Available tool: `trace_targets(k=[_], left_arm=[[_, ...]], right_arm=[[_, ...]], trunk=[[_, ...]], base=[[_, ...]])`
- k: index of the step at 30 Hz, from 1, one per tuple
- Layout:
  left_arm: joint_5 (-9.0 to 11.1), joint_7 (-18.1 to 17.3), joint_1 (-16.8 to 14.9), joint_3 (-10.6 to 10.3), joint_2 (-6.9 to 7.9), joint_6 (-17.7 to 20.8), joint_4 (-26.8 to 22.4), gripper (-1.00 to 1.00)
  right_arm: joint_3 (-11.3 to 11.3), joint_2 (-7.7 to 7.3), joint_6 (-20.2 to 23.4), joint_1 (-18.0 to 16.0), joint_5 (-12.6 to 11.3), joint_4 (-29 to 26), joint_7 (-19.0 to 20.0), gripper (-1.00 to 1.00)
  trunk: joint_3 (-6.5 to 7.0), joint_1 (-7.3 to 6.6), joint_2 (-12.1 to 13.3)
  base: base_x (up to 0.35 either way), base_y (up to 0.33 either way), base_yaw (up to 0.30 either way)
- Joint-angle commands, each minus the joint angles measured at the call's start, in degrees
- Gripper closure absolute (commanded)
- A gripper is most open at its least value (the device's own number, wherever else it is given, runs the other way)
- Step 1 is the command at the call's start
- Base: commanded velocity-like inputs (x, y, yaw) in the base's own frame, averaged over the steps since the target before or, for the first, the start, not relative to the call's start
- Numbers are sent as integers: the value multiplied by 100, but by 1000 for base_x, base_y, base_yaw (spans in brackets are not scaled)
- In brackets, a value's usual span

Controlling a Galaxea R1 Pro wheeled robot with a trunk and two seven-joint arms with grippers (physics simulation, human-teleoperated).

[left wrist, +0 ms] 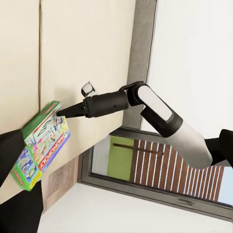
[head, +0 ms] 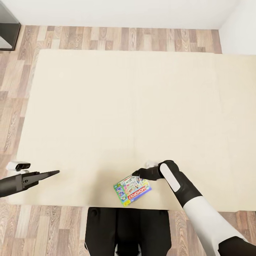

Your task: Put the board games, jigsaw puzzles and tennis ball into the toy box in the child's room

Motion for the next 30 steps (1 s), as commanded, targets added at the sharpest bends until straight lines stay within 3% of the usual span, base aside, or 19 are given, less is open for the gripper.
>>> trace_targets(k=[1,13,30], left_arm=[[-3,-23,-1,-1,2,61,0,-100],[-3,-23,-1,-1,2,62,0,-100],[-3,-23,-1,4,2,66,0,-100]], right_arm=[[4,0,17,-2,-38,-4,-34,-100],[-4,1,17,-2,-38,38,-34,-100],[3,-30,162,-2,-39,48,-30,-100]], trunk=[[-6,4,-9],[-6,4,-9],[1,4,-9]], base=[[0,171,0],[0,116,0],[0,9,0]])
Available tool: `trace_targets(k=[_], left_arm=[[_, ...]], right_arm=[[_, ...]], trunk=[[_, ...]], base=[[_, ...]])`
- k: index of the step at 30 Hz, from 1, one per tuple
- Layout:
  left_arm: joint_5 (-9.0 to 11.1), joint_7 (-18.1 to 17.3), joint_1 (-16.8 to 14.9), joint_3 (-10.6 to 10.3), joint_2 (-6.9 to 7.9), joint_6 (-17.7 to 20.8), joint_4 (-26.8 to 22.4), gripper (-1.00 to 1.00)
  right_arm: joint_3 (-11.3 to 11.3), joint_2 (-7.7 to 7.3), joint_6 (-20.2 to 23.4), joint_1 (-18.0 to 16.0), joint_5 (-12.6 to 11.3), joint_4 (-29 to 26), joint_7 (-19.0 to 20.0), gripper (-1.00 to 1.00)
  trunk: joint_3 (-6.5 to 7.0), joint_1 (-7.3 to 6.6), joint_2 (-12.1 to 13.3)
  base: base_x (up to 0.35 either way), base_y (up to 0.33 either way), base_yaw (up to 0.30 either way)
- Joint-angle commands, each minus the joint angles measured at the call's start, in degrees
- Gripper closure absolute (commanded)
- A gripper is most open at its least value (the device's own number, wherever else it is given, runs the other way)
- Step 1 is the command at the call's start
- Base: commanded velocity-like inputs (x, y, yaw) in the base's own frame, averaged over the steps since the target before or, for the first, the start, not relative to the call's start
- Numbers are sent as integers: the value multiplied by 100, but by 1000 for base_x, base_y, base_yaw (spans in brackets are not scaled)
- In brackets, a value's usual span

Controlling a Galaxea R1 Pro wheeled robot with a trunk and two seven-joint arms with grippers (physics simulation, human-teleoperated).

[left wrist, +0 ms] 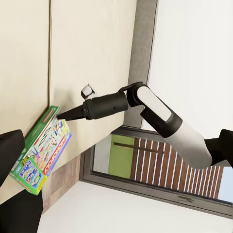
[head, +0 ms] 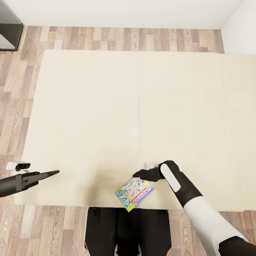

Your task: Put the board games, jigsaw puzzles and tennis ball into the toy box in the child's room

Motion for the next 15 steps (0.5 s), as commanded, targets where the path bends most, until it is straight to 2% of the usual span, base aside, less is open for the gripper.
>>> trace_targets(k=[1,15], left_arm=[[-4,-23,-1,-4,2,60,-1,-100],[-4,-23,-1,-7,2,56,-1,-100]], right_arm=[[1,-8,64,-2,-31,-8,-34,-100],[-57,-81,92,-2,-49,-13,-11,-100]], trunk=[[-3,4,-9],[14,4,-9]], base=[[0,0,0],[0,0,0]])
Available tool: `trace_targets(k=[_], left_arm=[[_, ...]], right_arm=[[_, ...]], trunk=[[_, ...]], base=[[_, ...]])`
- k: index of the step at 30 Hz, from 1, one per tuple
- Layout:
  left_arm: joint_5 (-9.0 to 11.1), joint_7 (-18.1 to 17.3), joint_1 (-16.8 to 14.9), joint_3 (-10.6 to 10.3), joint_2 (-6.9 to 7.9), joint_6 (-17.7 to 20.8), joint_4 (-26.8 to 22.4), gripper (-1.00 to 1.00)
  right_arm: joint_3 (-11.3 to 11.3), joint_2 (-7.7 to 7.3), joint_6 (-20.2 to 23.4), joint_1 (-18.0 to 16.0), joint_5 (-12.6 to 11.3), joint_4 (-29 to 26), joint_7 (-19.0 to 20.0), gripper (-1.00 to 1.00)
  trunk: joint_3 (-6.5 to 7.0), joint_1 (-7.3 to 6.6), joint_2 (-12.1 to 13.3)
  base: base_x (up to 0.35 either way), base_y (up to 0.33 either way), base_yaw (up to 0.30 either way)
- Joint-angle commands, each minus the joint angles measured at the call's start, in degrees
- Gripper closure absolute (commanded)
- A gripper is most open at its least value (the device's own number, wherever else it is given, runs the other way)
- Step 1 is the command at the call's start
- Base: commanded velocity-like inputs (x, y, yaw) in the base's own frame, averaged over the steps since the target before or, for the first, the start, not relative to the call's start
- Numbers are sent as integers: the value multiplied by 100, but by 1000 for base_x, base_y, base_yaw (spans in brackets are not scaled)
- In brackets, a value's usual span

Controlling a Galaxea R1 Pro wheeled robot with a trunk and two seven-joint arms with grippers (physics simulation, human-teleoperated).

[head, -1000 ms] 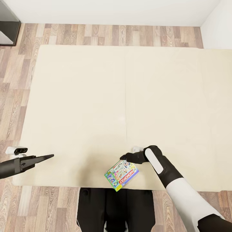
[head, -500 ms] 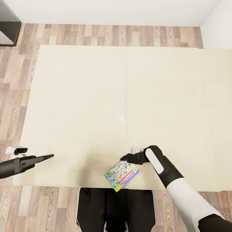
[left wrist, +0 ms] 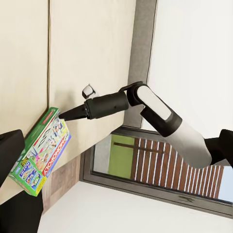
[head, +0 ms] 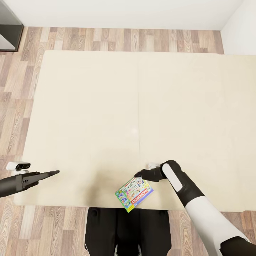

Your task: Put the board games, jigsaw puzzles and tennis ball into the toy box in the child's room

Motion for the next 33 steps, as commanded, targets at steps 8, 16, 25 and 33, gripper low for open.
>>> trace_targets(k=[8,16,25,33], left_arm=[[-4,-21,-1,-1,2,60,-1,-100],[-4,-15,-1,-1,2,60,-1,-100],[-4,-14,-1,-1,2,60,-1,-100],[-4,-8,-1,-1,2,60,-1,-100]], right_arm=[[5,-16,-18,-3,-54,2,-17,-100],[7,-18,-32,-3,-61,-3,-23,-100],[9,-18,-38,-3,-57,-6,-24,-100],[4,-30,-21,-3,-74,-6,0,-100]], trunk=[[-5,3,-9],[-5,3,-9],[-5,3,-9],[-5,3,-9]], base=[[0,0,0],[0,0,0],[0,0,0],[0,0,0]])
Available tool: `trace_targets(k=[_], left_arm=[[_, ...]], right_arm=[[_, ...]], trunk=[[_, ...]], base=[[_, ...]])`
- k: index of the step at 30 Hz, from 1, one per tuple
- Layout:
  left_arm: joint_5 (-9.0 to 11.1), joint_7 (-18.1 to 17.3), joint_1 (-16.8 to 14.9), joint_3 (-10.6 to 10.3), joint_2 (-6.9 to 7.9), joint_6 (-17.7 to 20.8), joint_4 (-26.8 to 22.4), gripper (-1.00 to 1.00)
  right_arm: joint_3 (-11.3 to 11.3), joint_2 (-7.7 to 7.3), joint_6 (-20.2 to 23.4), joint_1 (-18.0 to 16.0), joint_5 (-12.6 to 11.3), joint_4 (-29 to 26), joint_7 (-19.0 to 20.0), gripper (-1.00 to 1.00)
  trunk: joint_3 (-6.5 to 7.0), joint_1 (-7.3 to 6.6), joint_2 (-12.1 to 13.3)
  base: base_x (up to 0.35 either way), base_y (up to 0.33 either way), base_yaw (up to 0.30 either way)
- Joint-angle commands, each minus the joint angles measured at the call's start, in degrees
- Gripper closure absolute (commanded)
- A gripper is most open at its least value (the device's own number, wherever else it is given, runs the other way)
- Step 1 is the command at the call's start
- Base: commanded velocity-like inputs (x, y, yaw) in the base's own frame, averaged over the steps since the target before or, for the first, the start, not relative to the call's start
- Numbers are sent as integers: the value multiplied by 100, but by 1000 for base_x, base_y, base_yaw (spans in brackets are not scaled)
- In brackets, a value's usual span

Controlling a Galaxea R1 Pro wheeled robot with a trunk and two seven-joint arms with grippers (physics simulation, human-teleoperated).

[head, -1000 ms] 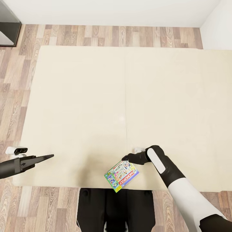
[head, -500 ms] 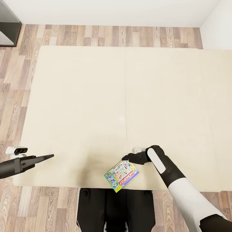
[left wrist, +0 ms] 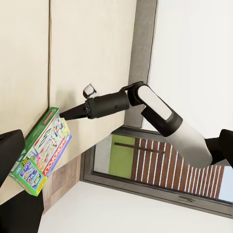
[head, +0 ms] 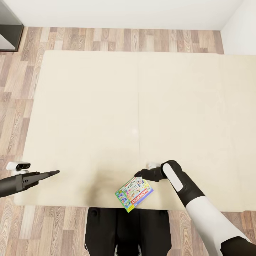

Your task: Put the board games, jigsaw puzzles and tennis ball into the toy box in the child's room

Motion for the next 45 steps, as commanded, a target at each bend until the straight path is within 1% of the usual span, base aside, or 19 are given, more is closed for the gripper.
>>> trace_targets(k=[1,5,7,12,15,19,20,22,23,26,35,38,39,41,43,45], left_arm=[[-4,-22,-1,0,2,61,-1,-100],[-6,-19,-1,0,2,61,-1,-100],[-8,-18,-1,0,2,61,-1,-100],[-12,-17,-1,0,2,61,-1,-100],[-12,-17,-1,0,2,61,-1,-100],[-12,-13,-1,0,2,61,-1,-100],[-12,-12,-1,0,2,61,-1,-100],[-12,-12,-1,0,2,61,-1,-100],[-12,-12,-1,0,2,61,-1,-100],[-13,-11,-1,0,2,61,-1,-100],[-13,-14,-1,0,2,61,-1,-100],[-13,-16,-1,0,2,61,-1,-100],[-13,-14,-1,0,2,61,-1,-100],[-13,-15,-1,0,2,61,-1,-100],[-13,-14,-1,0,2,61,-1,-100],[-13,-13,-1,0,2,61,-1,-100]], right_arm=[[16,-9,17,-1,-32,-6,-28,-100],[-4,-18,39,23,-34,-12,-25,-100],[-17,-63,47,57,-36,-19,-21,-100],[-33,-280,26,106,-75,-49,14,-100],[-36,-333,19,128,-90,-54,94,-100],[-47,-399,14,208,-94,-57,347,-100],[-61,-427,11,235,-95,-58,475,-100],[-80,-465,6,257,-95,-60,609,-100],[-94,-509,2,271,-96,-62,734,-100],[-104,-578,10,291,-96,-65,907,-100],[-116,-648,56,465,-98,-81,1033,-100],[-117,-715,44,526,-102,-86,1057,-100],[-118,-772,36,567,-103,-90,1102,-100],[-118,-830,27,602,-104,-100,1183,-100],[-119,-891,15,648,-101,-111,1370,-100],[-119,-916,-1,680,-99,-118,1513,-100]], trunk=[[-6,3,-9],[-6,3,-9],[-6,3,-9],[-6,3,-9],[-6,3,-9],[-6,3,-9],[-6,3,-9],[-6,3,-9],[-6,3,-9],[-6,3,-9],[-6,3,-9],[-6,3,-9],[-6,3,-9],[-6,3,-9],[-6,3,-9],[-6,3,-9]], base=[[0,0,0],[0,0,0],[0,0,0],[0,0,0],[0,0,0],[0,0,0],[0,0,0],[0,0,0],[0,0,0],[0,0,0],[0,0,0],[0,0,0],[0,0,0],[0,0,0],[0,0,0],[0,0,0]])
